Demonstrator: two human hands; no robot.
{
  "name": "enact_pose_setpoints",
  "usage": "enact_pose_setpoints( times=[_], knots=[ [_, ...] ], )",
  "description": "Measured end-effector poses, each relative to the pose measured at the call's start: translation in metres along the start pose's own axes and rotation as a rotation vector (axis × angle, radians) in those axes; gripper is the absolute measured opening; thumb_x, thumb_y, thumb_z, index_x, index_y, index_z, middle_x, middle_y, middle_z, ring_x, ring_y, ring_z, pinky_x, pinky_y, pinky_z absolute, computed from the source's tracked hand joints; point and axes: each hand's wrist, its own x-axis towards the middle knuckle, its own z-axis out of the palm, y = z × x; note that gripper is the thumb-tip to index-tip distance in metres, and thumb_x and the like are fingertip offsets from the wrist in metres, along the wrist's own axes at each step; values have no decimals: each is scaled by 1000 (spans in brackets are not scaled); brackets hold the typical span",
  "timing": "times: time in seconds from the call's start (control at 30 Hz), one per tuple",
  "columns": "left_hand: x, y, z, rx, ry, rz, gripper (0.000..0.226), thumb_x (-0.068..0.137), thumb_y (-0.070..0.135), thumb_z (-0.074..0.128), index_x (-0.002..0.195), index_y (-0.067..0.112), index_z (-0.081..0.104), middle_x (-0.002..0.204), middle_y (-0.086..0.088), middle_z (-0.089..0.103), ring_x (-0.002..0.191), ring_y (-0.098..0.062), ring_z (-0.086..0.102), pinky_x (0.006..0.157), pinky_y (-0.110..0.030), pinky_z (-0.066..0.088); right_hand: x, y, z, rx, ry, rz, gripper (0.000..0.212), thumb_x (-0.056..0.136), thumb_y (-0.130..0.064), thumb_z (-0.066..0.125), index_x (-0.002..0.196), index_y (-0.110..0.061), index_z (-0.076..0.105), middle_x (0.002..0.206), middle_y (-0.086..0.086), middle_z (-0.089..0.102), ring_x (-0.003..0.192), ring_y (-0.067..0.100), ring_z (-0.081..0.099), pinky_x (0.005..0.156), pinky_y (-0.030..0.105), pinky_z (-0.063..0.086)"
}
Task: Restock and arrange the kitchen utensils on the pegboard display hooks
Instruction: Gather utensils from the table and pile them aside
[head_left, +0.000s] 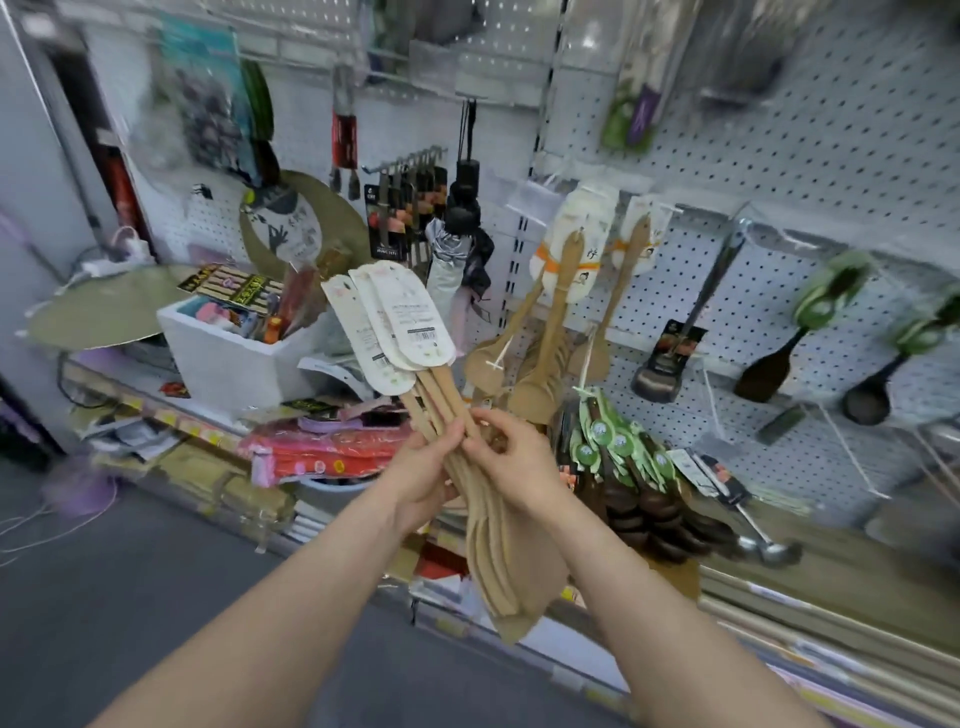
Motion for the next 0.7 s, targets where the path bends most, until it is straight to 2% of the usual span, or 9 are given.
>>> enact_pose_setpoints(
  times=[0.1, 0.2, 0.23, 0.3, 0.37, 0.43, 0.53, 0.63, 0.7],
  knots=[
    [-7, -7, 33, 35, -20, 43, 41, 94, 22, 57, 133, 10, 53, 117, -13, 68, 103, -26, 66, 91, -48, 52, -12, 2, -34, -31, 31, -4, 27, 88, -24, 70, 115, -23, 65, 92, -1, 63, 84, 14, 58, 70, 18, 43],
    [-12, -18, 61, 42, -24, 85, 36, 96, 15, 53, 131, 6, 54, 102, -12, 72, 83, -21, 71, 66, -36, 59, -21, 12, -59, -141, 44, 23, 24, 92, -26, 64, 116, -21, 64, 101, -2, 67, 94, 16, 62, 83, 27, 48],
    [-13, -24, 69, 57, -27, 90, 35, 97, 14, 53, 131, 6, 54, 103, -13, 72, 84, -21, 71, 64, -35, 59, -24, 17, -65, -150, 37, 50, 23, 94, -27, 62, 116, -21, 63, 106, -1, 68, 98, 17, 63, 87, 30, 50],
    [-14, -33, 83, 109, -43, 96, 35, 96, 12, 53, 131, 6, 54, 114, -18, 68, 94, -25, 68, 76, -42, 59, -28, 30, -77, -150, 25, 99, 21, 97, -25, 56, 117, -21, 60, 111, 0, 69, 101, 20, 65, 91, 38, 52],
    [-14, -41, 93, 156, -59, 88, 34, 95, 9, 54, 129, 5, 55, 119, -22, 65, 100, -29, 65, 91, -46, 53, -33, 45, -89, -133, 42, 128, 18, 99, -23, 50, 115, -21, 57, 105, 2, 69, 96, 22, 67, 88, 43, 54],
    [-11, -48, 99, 205, -67, 53, 34, 94, 11, 58, 128, 10, 54, 119, -20, 65, 105, -30, 63, 97, -50, 49, -38, 57, -102, -47, 97, 145, 13, 102, -27, 45, 110, -24, 54, 91, 0, 68, 83, 19, 68, 79, 40, 56],
    [-5, -52, 107, 272, -69, 2, 35, 91, 18, 63, 125, 16, 55, 108, -10, 71, 104, -26, 65, 90, -43, 52, -42, 69, -123, 73, 224, 157, 11, 104, -30, 42, 112, -28, 51, 79, 1, 65, 68, 11, 63, 57, 20, 51],
    [6, -46, 109, 251, -78, -24, 25, 91, 13, 62, 114, 6, 60, 99, -12, 71, 96, -27, 66, 88, -42, 53, -30, 78, -139, 158, 296, 226, 14, 103, -27, 46, 114, -25, 55, 86, 2, 71, 79, 16, 69, 64, 26, 51],
    [17, -38, 108, 203, -81, -28, 20, 90, 9, 62, 109, 2, 61, 96, -16, 69, 89, -27, 67, 82, -40, 55, -17, 81, -144, 229, 326, 283, 15, 103, -28, 47, 106, -20, 59, 86, 2, 70, 74, 20, 66, 64, 32, 52]
  ],
)
